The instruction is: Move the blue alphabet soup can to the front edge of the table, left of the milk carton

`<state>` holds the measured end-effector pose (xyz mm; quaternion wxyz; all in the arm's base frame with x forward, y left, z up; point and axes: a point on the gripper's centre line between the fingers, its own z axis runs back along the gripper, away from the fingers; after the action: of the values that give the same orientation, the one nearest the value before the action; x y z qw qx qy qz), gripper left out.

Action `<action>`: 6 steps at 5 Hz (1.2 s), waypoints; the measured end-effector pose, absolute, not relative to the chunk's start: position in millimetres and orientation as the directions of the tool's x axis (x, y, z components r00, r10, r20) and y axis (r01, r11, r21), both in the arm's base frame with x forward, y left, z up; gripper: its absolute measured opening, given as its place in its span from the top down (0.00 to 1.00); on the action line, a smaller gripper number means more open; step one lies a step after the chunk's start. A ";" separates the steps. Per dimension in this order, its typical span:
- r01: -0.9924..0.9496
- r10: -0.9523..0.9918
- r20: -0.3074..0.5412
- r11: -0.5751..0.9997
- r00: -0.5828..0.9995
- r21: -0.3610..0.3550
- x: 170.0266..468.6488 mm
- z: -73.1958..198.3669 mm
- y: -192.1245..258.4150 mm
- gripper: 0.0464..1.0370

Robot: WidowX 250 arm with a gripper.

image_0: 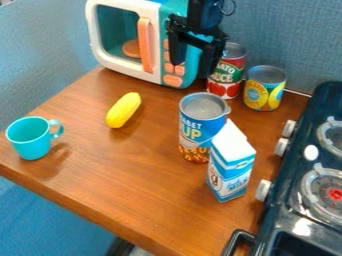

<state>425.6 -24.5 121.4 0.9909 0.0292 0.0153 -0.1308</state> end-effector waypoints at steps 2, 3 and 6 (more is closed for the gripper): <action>0.223 -0.221 -0.041 0.974 0.974 0.039 429.4 94.1 -33.9 0.04; 0.253 -0.252 -0.005 0.967 0.968 0.036 430.6 88.2 -61.4 0.04; 0.272 -0.271 -0.018 0.962 0.962 0.040 428.7 93.0 -69.8 0.04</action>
<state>428.7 -69.8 93.0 0.9903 0.0208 0.0060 -0.1370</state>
